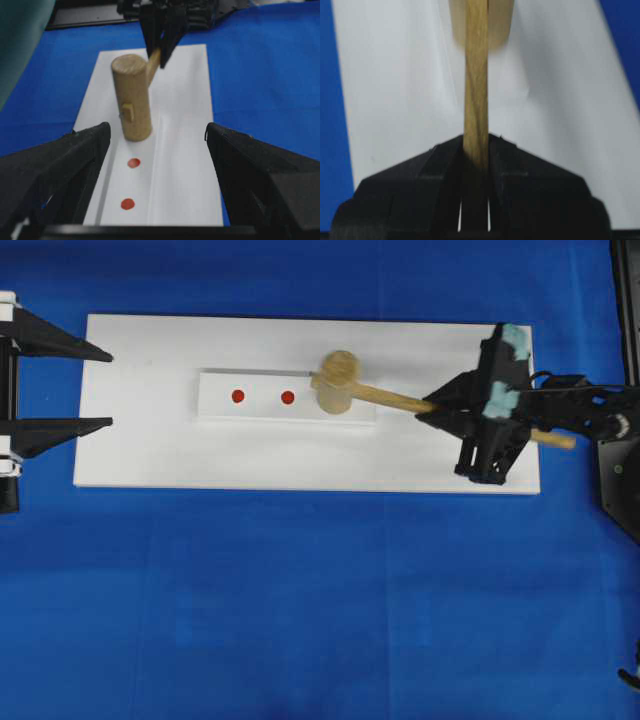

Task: Hit the mark with a hammer.
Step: 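Raise the mallet and move its head toward the left gripper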

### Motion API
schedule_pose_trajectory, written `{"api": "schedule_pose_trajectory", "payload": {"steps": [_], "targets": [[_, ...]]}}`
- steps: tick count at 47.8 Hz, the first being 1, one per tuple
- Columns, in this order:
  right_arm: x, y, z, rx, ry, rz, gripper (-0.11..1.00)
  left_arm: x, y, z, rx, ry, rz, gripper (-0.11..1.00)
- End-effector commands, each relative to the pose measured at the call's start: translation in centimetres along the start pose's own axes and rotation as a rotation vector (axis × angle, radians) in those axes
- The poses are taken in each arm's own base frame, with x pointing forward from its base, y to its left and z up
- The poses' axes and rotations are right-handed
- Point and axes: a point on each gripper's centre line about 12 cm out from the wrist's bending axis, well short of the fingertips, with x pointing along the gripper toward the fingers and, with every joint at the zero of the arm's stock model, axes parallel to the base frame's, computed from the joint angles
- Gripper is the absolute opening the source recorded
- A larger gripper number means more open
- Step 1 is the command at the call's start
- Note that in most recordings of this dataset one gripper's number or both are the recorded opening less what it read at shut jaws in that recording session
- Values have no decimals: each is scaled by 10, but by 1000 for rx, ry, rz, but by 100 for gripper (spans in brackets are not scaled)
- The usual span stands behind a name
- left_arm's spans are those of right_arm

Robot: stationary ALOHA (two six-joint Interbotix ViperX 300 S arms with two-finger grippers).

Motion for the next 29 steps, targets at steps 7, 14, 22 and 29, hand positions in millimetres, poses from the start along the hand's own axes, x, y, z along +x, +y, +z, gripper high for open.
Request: {"api": "schedule_pose_trajectory", "payload": {"steps": [7, 14, 22, 29], "targets": [[-33, 6, 45, -28, -190, 50, 3, 1, 1, 5, -3, -14, 2, 74], [-40, 8, 48, -41, -198, 75, 2, 1, 1, 5, -5, -15, 4, 74], [-36, 11, 50, -41, -186, 82, 2, 1, 1, 4, -6, -13, 3, 74], [-26, 17, 60, -49, -182, 88, 3, 2, 1, 4, -6, -9, 3, 74]]}}
